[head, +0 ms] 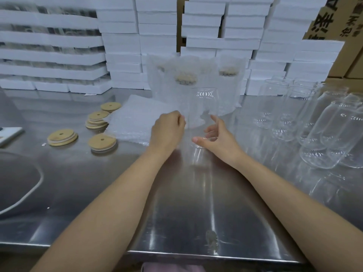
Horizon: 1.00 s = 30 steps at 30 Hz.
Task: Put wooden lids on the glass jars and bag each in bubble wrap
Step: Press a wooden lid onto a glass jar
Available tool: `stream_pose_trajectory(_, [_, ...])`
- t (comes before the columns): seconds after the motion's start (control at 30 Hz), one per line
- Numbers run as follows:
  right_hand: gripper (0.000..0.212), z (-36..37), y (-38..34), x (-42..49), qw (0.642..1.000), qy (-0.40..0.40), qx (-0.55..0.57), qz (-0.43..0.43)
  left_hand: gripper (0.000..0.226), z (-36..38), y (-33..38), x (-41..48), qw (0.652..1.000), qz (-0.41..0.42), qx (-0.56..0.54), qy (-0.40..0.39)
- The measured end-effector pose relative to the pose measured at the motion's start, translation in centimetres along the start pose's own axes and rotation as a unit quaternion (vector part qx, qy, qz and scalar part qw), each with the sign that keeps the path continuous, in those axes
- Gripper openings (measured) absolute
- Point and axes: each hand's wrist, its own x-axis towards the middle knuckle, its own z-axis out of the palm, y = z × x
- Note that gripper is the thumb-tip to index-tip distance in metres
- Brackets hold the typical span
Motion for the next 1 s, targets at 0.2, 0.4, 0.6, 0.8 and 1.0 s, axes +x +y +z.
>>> stream_pose_trajectory(0.2, [0.100,-0.5,0.2,0.1,1.000,-0.011,0.005,0.005,0.059,-7.1,-2.5,1.6,0.933,-0.190,0.305,-0.031])
stream_pose_trajectory(0.4, [0.099,-0.5,0.0,-0.1,0.999,-0.035,0.001,-0.004,0.117,-10.5,-6.0,0.5,0.886,-0.315,0.278,-0.195])
stream_pose_trajectory(0.6, [0.098,-0.4,0.2,-0.1,0.999,-0.035,0.007,-0.009,0.097,-10.1,-6.4,1.1,0.897,-0.327,0.239,-0.179])
stream_pose_trajectory(0.8, [0.095,-0.2,0.5,-0.1,0.999,-0.035,-0.003,-0.026,0.090,-10.6,-6.4,1.6,0.920,-0.346,0.182,0.027])
stream_pose_trajectory(1.0, [0.101,-0.1,0.1,-0.4,0.994,-0.003,-0.059,-0.090,0.070,-9.6,-3.5,2.3,0.964,-0.112,0.024,0.241])
